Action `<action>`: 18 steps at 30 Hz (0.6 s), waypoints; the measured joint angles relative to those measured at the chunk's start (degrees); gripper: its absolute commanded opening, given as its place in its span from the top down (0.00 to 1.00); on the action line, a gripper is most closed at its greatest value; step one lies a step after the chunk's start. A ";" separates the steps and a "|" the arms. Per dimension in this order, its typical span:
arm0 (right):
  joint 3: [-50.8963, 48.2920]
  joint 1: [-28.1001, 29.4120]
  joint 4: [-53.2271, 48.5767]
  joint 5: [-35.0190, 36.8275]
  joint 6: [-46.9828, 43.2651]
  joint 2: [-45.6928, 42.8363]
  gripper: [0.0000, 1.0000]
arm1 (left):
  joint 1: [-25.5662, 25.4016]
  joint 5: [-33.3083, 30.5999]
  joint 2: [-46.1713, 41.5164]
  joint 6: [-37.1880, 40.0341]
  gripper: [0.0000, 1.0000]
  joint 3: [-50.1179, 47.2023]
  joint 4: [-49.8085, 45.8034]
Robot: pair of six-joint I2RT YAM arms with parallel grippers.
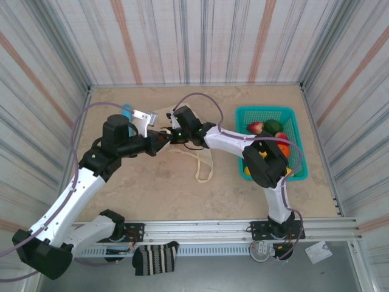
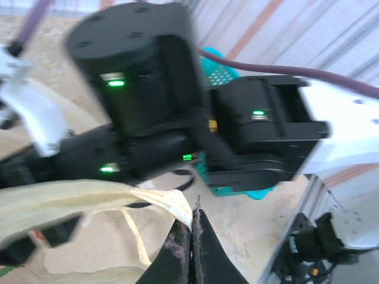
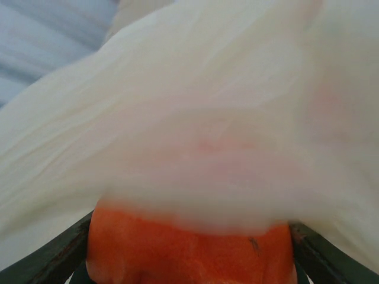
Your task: Place the fake fruits into the plastic bag and tie a complex knot
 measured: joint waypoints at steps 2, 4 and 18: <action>2.03 -0.31 -1.09 4.35 0.20 0.90 0.37 | -0.90 2.25 0.09 -0.07 1.00 1.18 -0.09; 3.43 -1.07 -2.16 9.42 1.18 1.07 0.35 | -1.57 4.48 0.00 -0.04 1.00 2.75 -0.22; 4.35 -8.00 -7.91 22.32 0.11 -3.32 0.08 | -1.81 0.02 -1.70 6.03 1.00 11.15 -10.91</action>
